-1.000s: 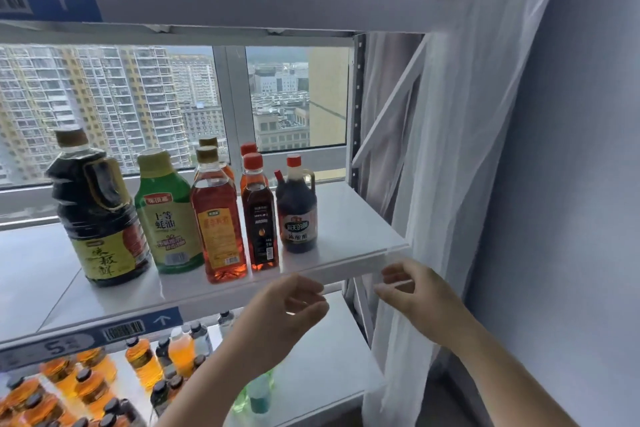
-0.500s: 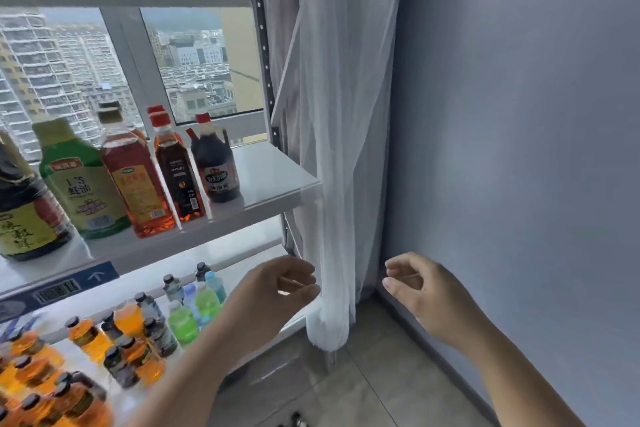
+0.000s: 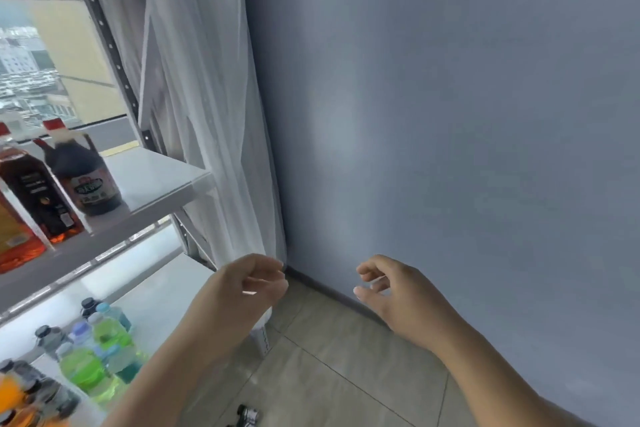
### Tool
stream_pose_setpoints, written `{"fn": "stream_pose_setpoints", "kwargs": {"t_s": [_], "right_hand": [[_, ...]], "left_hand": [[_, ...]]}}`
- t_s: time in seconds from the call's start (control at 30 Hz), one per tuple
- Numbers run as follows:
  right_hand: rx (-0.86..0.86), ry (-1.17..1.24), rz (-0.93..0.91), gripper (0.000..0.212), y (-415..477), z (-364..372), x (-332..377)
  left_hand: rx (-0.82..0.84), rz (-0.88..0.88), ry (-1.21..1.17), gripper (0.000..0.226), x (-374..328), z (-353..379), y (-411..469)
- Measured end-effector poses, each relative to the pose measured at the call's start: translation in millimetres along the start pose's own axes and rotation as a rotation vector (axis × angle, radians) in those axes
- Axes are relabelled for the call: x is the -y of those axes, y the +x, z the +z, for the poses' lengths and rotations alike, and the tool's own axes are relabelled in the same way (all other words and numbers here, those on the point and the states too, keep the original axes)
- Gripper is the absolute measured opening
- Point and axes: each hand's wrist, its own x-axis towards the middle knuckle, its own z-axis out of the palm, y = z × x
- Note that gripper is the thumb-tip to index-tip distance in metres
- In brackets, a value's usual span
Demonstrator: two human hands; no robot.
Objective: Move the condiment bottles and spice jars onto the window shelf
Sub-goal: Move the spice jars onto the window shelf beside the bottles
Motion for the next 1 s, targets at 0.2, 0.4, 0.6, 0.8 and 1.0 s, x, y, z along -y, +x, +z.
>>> {"fn": "stream_pose_setpoints", "kwargs": {"t_s": [0.2,0.4,0.6,0.8,1.0], "right_hand": [[-0.068,-0.041,0.114,0.031,-78.2,-29.6,-40.4],[-0.137,-0.018,0.171,0.034,-142.8,-74.0,-87.7],[-0.188,0.03,0.22,0.031,-206.2,-134.5,-154.8],[-0.195,0.023,0.271,0.03,-274.2,-201.1,-209.5],[-0.28,0.031,0.296,0.024,-318.0,-249.4,-222.1]], "left_hand": [[0.155,0.037,-0.037,0.017,-25.6,57.7,-34.5],[0.2,0.106,0.009,0.017,-75.5,105.9,-69.9],[0.216,0.155,0.022,0.011,-140.7,181.2,-108.7],[0.26,0.171,-0.102,0.014,-206.1,256.4,-152.5],[0.323,0.217,-0.147,0.014,-253.8,291.0,-183.2]]}}
